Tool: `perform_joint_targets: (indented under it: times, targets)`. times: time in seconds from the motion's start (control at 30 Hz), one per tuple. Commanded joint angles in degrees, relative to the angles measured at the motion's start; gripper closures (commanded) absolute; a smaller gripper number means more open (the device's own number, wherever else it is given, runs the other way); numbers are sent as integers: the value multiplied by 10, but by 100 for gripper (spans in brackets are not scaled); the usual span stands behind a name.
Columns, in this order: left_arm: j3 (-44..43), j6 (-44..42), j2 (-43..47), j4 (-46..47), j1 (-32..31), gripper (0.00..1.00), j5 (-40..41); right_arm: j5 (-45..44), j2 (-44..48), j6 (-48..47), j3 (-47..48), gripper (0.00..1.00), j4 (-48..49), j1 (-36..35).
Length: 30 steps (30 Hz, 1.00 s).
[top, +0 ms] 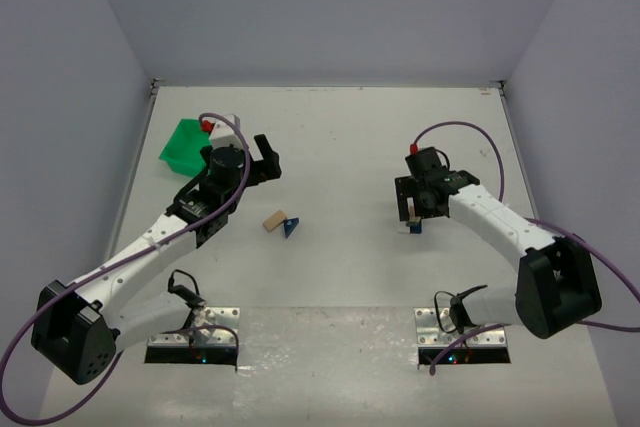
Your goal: Build the wood block tower
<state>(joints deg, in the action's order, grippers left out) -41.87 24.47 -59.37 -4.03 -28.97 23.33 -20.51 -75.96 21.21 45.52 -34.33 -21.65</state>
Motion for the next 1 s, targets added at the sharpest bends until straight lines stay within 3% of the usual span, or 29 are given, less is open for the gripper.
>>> perform_joint_targets:
  times: [0.0,0.5,0.7,0.97]
  targets:
    - [5,-3,16,31,-5,0,1,-2,17,1,-5,1,19,-5]
    - [-2,9,21,18,-6,0,2,58,84,-16,29,1,41,-8]
    - [-32,80,6,-82,-6,0,2,181,133,-28,39,1,131,-26]
    - [11,129,23,-191,-6,0,-32,249,112,-35,17,1,196,-58]
